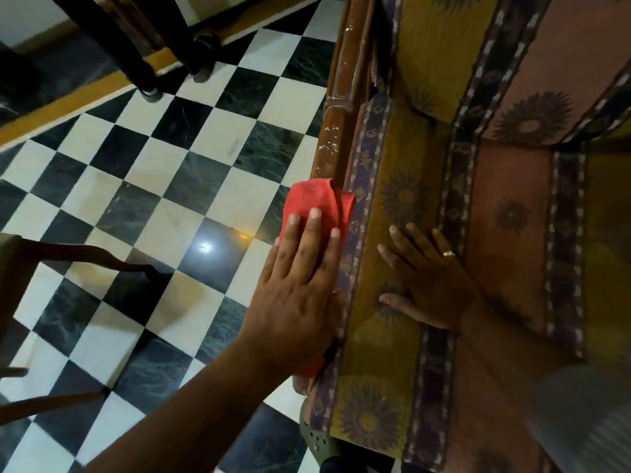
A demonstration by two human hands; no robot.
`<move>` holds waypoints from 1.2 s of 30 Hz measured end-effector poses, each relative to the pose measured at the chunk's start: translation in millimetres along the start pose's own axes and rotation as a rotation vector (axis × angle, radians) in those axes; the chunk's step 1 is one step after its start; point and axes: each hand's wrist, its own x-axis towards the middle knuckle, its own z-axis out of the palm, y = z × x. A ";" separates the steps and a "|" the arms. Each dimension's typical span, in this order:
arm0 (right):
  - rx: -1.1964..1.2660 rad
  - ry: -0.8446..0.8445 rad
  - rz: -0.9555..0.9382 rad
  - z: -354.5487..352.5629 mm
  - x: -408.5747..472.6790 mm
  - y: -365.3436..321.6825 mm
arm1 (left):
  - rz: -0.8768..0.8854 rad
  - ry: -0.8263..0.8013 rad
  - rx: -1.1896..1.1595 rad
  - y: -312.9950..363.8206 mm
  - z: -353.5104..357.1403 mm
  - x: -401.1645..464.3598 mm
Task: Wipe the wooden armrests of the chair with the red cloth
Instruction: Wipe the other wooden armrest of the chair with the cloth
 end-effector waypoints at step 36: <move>0.011 0.080 -0.020 8.4 -0.5 4.7 | 0.053 0.031 -0.095 -25.9 -14.7 101.9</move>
